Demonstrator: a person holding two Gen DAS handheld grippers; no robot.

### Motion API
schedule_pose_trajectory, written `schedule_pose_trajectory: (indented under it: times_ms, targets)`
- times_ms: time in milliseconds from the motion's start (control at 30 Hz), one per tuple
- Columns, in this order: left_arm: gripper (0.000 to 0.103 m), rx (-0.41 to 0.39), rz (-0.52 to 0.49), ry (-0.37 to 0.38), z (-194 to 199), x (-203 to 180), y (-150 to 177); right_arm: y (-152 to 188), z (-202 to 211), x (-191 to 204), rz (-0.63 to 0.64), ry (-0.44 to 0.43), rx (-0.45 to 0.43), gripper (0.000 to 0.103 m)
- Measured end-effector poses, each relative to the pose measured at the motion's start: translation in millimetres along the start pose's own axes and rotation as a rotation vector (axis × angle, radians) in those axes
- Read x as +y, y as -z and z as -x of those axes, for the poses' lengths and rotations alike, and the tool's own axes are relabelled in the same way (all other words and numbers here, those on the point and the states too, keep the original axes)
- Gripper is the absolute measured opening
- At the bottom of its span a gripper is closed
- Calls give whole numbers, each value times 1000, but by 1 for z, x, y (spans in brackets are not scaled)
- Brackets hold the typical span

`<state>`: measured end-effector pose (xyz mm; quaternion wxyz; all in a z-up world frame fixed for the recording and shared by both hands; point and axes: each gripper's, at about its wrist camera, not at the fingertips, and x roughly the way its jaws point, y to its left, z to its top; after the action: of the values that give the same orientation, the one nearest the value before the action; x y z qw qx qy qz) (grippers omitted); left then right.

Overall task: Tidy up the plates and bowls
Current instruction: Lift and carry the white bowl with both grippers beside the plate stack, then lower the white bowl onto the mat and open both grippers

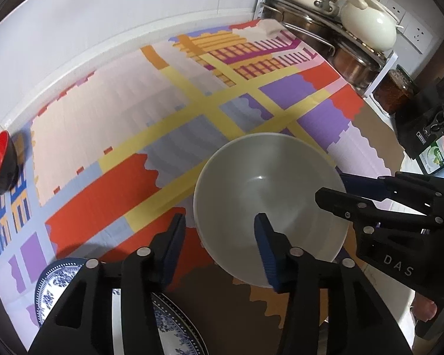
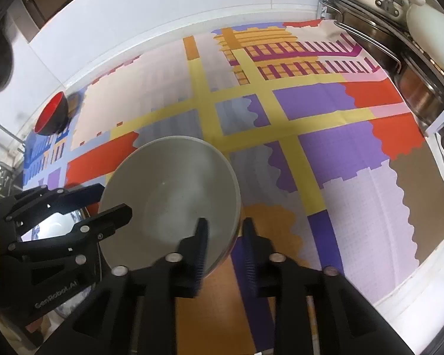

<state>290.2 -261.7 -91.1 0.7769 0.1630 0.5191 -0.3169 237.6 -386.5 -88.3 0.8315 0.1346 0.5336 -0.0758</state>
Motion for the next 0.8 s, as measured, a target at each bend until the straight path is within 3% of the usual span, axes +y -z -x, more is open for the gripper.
schedule_pose_trajectory:
  times_ms: [467, 800]
  targets:
    - [52, -82, 31, -21, 33, 17, 0, -3, 23, 13, 24, 19, -65, 31]
    - [60, -145, 103, -53, 64, 57, 12, -12, 35, 50, 76, 7, -126, 31]
